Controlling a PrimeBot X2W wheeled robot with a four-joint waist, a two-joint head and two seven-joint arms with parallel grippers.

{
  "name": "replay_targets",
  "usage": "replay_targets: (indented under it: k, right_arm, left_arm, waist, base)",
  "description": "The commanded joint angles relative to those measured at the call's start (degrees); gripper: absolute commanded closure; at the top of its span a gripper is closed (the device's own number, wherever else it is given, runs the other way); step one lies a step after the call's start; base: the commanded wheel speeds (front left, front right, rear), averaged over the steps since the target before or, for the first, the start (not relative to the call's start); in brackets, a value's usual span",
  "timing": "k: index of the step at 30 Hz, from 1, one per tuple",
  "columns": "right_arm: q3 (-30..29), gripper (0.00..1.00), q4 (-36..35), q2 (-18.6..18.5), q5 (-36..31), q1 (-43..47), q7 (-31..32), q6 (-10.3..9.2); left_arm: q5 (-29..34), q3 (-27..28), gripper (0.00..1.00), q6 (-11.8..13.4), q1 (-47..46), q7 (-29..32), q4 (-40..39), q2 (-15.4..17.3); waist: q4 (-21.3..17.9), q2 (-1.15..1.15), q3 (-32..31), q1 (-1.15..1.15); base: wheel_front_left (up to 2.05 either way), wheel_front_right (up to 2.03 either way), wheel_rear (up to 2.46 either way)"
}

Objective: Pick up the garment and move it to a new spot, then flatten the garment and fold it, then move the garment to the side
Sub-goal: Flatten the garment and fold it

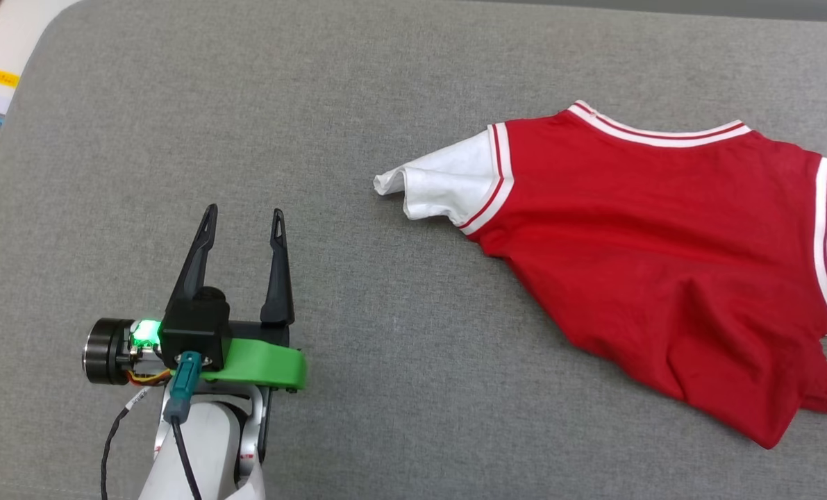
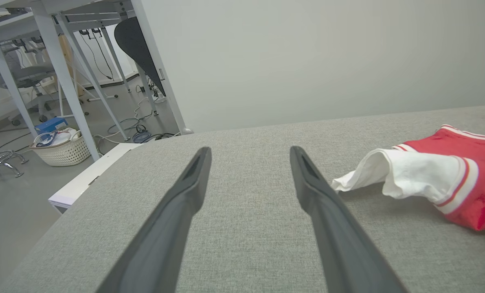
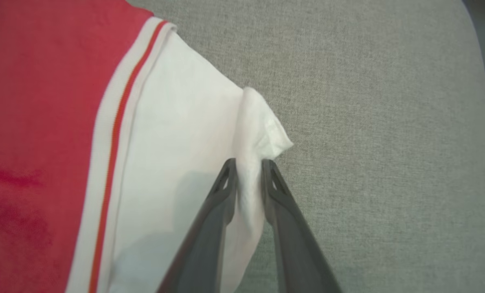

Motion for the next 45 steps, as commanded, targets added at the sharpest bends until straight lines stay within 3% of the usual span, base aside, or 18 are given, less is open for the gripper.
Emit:
replay_targets:
  k: [1, 6, 10, 14, 20, 24, 29, 35, 39, 45]
  right_arm:
    - [-1.2, 0.00, 0.0, 0.2, -1.4, 0.3, -2.8, -0.04]
    - [-7.3, 0.00, -1.5, 3.6, -9.1, 0.4, -16.8, -0.04]
    - [-11.7, 0.00, -6.8, 7.9, -13.9, 2.7, -23.0, -0.04]
    - [-16.5, 0.00, -15.9, 13.5, -18.7, 6.8, -25.7, -0.04]
    - [-19.2, 0.00, -29.5, 20.6, -23.3, 14.1, -23.6, -0.04]
    - [-19.2, 0.00, -34.7, 22.6, -24.6, 16.6, -22.1, -0.04]
    - [-18.2, 0.00, -37.3, 23.7, -24.6, 18.1, -22.0, -0.04]
    - [-17.9, 0.00, -38.1, 24.6, -24.3, 18.3, -22.7, -0.04]
    - [-17.5, 0.00, -37.6, 24.7, -23.9, 16.8, -23.3, -0.04]
    - [-15.9, 0.00, -36.1, 24.8, -23.2, 13.4, -24.7, -0.04]
  left_arm:
    - [0.5, 0.3, 0.00, -0.4, 0.9, -0.3, 0.3, 0.2]
    - [0.7, 1.1, 0.00, -1.3, 0.4, -0.3, 0.4, 1.4]
    - [0.5, 1.4, 0.00, -3.2, -1.2, -0.3, -0.3, 2.7]
    - [-0.3, 0.9, 0.00, -6.5, -4.3, -0.3, -1.1, 3.9]
    - [-3.0, -4.3, 0.00, -12.6, -11.8, 0.8, 1.7, 5.7]
    - [-10.0, -12.1, 0.00, -13.7, -19.7, 8.5, 3.3, 8.4]
    - [-26.3, -27.2, 0.00, -13.7, -30.2, 23.3, 2.0, 15.0]
    - [-42.4, -43.7, 0.00, -13.7, -40.0, 40.8, 1.7, 20.4]
    - [-47.5, -52.5, 0.00, -13.7, -45.8, 47.2, 2.7, 21.3]
    - [-49.3, -62.6, 0.00, -13.7, -52.7, 50.3, 6.7, 21.3]
  waist:
    - [-0.5, 0.00, -1.1, -0.01]
    - [-1.5, 0.00, -3.2, -0.01]
    - [-2.3, 0.00, -4.5, -0.01]
    - [-3.1, 0.00, -5.2, -0.01]
    - [-4.0, 0.00, -5.4, -0.01]
    - [-4.7, 0.00, -5.1, -0.01]
    - [-6.4, 0.00, -4.6, -0.01]
    - [-8.6, 0.00, -3.0, -0.01]
    - [-10.1, 0.00, -1.1, -0.01]
    - [-12.8, 0.00, 2.2, -0.01]
  base:
    - [0.00, 0.00, 0.00]
    - [0.00, 0.00, 0.00]
    - [0.00, 0.00, 0.00]
    - [0.00, 0.00, 0.00]
    - [0.00, 0.00, 0.00]
    - [0.00, 0.00, 0.00]
    - [0.00, 0.00, 0.00]
    - [0.00, 0.00, 0.00]
    - [0.00, 0.00, 0.00]
    - [0.00, 0.00, 0.00]
